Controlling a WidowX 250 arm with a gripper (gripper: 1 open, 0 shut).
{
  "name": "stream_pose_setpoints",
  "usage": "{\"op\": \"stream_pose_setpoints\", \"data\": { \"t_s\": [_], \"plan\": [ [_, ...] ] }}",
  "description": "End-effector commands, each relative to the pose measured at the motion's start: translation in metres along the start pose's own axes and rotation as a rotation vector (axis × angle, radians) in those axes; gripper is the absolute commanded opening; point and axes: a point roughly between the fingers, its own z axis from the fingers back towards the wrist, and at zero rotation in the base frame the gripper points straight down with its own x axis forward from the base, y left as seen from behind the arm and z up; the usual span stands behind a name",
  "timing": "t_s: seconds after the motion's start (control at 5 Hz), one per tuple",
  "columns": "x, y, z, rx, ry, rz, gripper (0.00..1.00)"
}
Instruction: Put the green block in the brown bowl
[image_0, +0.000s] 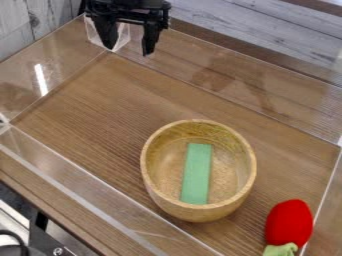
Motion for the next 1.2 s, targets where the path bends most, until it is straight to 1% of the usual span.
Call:
{"op": "stream_pose_setpoints", "data": {
  "t_s": [0.0, 0.2, 0.4, 0.6, 0.8, 1.0],
  "plan": [
    [0.013, 0.017, 0.015, 0.007, -0.064, 0.018, 1.0],
    [0.01, 0.022, 0.02, -0.002, -0.066, 0.023, 1.0],
    [0.016, 0.012, 0.031, -0.009, -0.065, 0.073, 1.0],
    [0.016, -0.004, 0.037, -0.006, -0.062, 0.092, 1.0],
    [0.015, -0.019, 0.036, -0.009, -0.059, 0.067, 1.0],
    [0.014, -0.029, 0.032, 0.005, -0.055, 0.036, 1.0]
  ]
}}
